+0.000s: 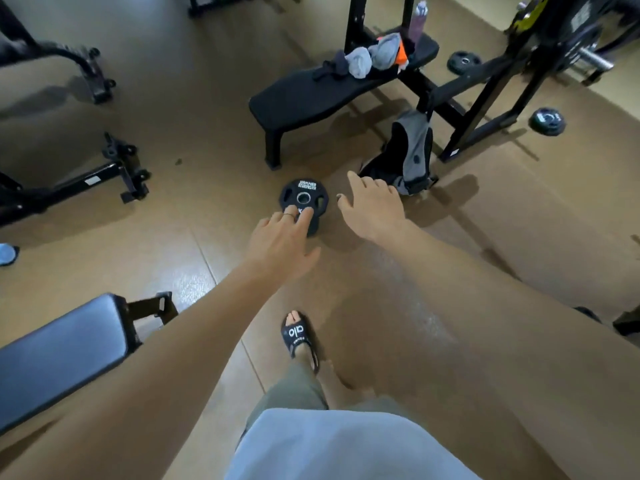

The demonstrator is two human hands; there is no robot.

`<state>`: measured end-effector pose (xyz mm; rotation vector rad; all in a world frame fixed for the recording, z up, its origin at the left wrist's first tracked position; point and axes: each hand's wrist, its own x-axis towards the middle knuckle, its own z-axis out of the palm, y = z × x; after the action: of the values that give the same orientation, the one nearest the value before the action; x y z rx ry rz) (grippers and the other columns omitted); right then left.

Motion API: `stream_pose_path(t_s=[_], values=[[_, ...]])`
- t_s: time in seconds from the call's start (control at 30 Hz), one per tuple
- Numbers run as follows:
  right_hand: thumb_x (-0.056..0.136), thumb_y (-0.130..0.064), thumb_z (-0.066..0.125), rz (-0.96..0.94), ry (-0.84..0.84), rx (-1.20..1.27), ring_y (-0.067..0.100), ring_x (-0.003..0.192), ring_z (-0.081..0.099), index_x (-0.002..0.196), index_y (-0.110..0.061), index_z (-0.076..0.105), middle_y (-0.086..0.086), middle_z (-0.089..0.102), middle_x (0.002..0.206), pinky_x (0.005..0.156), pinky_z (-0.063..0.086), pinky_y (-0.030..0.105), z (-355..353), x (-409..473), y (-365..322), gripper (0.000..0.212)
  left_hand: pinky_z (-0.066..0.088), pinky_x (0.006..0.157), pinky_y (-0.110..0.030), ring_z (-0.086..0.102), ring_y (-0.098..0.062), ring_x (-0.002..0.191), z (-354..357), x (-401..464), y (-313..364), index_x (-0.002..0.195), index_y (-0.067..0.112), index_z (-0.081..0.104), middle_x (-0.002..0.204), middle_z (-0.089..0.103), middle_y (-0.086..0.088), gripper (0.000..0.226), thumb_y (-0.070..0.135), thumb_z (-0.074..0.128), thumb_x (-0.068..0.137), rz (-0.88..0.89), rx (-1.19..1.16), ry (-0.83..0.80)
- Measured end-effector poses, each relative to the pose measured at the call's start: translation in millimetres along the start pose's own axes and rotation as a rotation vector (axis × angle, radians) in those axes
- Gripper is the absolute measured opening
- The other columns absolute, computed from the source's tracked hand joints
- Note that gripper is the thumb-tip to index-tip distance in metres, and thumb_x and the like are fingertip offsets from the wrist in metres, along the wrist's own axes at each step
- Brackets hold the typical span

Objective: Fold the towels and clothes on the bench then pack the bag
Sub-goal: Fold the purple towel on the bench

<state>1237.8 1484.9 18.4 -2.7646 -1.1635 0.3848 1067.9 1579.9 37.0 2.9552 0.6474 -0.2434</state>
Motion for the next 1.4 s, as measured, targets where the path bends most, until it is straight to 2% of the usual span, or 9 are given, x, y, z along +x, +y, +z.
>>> stream_pose_path(t_s=[0.2,0.47,0.73,1.03,1.23,1.4], values=[[0.104,-0.049,0.03,0.074,-0.002,0.012,0.035,0.136,0.04,0.155,-0.017,0.024,0.011,0.044,0.151,0.111,0.03,0.049,-27.4,139.1,-9.4,0.061,0.045,0.095,-0.04,0.056,-0.032,0.121,-39.0,149.0,-68.1,0.147,0.02,0.036,0.138,0.052,-0.007,0.068,0.052,0.055,0.09,0.026,-0.002,-0.015],[0.103,-0.047,0.028,0.122,-0.002,0.069,0.034,0.14,0.036,0.157,-0.018,0.022,0.011,0.04,0.154,0.115,0.028,0.049,-58.3,311.4,1.3,0.062,0.042,0.105,-0.043,0.049,-0.032,0.132,-78.5,326.0,-117.7,0.156,0.018,0.026,0.149,0.043,-0.01,0.074,0.052,0.051,0.096,0.119,0.034,-0.021],[0.103,-0.049,0.027,0.084,-0.042,0.077,0.034,0.141,0.035,0.157,-0.019,0.022,0.01,0.039,0.155,0.115,0.026,0.049,-73.1,519.4,41.1,0.062,0.041,0.106,-0.044,0.049,-0.033,0.131,-92.1,526.8,-149.9,0.155,0.018,0.027,0.151,0.042,-0.011,0.074,0.053,0.05,0.094,0.05,0.026,-0.048],[0.104,-0.049,0.029,0.039,-0.107,0.026,0.036,0.14,0.036,0.158,-0.017,0.021,0.013,0.039,0.155,0.112,0.029,0.049,-110.5,713.2,51.7,0.063,0.043,0.107,-0.042,0.05,-0.031,0.131,-117.2,695.1,-206.2,0.158,0.019,0.022,0.152,0.041,-0.009,0.075,0.055,0.048,0.097,0.018,-0.037,-0.062],[0.103,-0.048,0.032,0.115,-0.108,0.048,0.036,0.14,0.035,0.157,-0.016,0.023,0.014,0.039,0.155,0.112,0.029,0.049,-92.1,837.2,29.2,0.063,0.044,0.104,-0.043,0.05,-0.032,0.132,-109.6,815.6,-288.7,0.158,0.018,0.022,0.155,0.039,-0.01,0.077,0.056,0.049,0.097,0.09,-0.039,-0.078],[0.103,-0.048,0.033,0.27,-0.127,0.088,0.038,0.138,0.038,0.156,-0.015,0.023,0.015,0.041,0.153,0.11,0.031,0.048,-47.2,929.6,5.6,0.064,0.044,0.101,-0.042,0.05,-0.034,0.129,-78.7,911.0,-366.1,0.159,0.016,0.02,0.153,0.039,-0.012,0.079,0.057,0.049,0.097,0.209,-0.041,-0.163]])
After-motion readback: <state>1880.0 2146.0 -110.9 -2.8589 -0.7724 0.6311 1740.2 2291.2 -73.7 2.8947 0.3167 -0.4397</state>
